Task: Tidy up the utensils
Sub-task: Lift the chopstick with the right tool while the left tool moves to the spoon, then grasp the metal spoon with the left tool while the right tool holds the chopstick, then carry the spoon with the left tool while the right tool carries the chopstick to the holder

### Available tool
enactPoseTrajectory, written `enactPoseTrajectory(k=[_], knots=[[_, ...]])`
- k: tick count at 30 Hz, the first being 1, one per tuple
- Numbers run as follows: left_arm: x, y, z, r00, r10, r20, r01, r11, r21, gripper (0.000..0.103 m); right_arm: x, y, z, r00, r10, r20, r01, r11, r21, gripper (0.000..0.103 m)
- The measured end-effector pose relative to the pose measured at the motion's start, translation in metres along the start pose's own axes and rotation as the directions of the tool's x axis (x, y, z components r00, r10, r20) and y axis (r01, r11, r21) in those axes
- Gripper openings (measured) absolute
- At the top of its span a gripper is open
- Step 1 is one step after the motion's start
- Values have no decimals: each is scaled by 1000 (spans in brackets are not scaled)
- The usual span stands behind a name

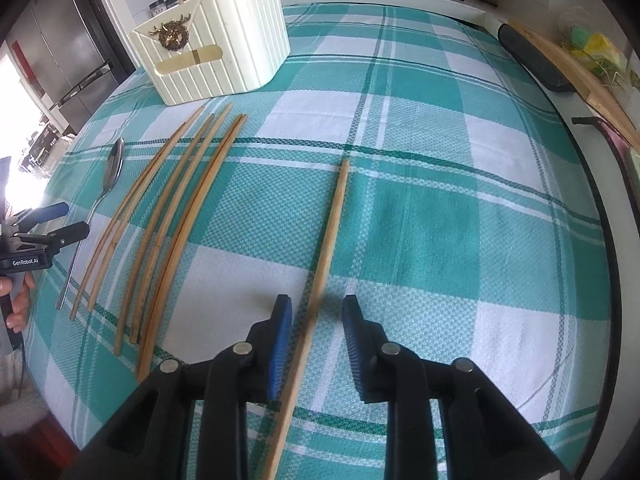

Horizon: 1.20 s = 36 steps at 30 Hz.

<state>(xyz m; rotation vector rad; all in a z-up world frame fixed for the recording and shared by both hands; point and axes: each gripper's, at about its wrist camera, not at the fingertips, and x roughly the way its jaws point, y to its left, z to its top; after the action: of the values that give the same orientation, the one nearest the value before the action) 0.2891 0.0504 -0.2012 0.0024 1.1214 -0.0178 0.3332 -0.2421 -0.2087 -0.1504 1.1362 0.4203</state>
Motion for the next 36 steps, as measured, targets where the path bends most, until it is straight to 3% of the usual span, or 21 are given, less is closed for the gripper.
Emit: enactPoseTrajectory(k=[4, 8, 11, 13, 14, 15, 19, 23, 30, 36], knots=[[9, -16, 19, 1000, -5, -7, 6, 997, 74, 101, 8, 5, 15, 999, -29, -36, 28, 999, -33, 34], [19, -23, 39, 1000, -12, -9, 13, 998, 62, 98, 14, 3, 33, 998, -14, -63, 13, 1000, -18, 34], [18, -24, 53, 1000, -8, -4, 9, 999, 35, 73, 23, -4, 52, 997, 8, -79, -6, 1000, 26, 34], [16, -25, 58, 1000, -8, 9, 8, 1000, 30, 43, 28, -8, 65, 996, 14, -83, -10, 998, 55, 30], [17, -25, 60, 1000, -4, 10, 4, 1000, 31, 43, 31, -10, 72, 997, 10, -79, -5, 998, 63, 24], [17, -24, 61, 1000, -11, 16, 11, 1000, 29, 42, 34, -14, 77, 998, -3, -71, 9, 997, 72, 6], [7, -15, 61, 998, -34, 52, 33, 999, 17, 42, 32, -31, 90, 998, 59, -28, -54, 985, 166, 6], [-40, -2, 52, 985, -79, 153, 80, 997, -4, 42, -16, -25, 83, 988, 99, 119, -117, 981, 155, 6], [-118, 5, 40, 943, -130, 307, 126, 991, 32, 42, -120, 14, 54, 928, 91, 362, -114, 993, 42, 6], [-154, 10, 36, 906, -165, 389, 166, 986, 32, 42, -154, 35, 41, 891, 101, 442, -112, 994, -1, 6]])
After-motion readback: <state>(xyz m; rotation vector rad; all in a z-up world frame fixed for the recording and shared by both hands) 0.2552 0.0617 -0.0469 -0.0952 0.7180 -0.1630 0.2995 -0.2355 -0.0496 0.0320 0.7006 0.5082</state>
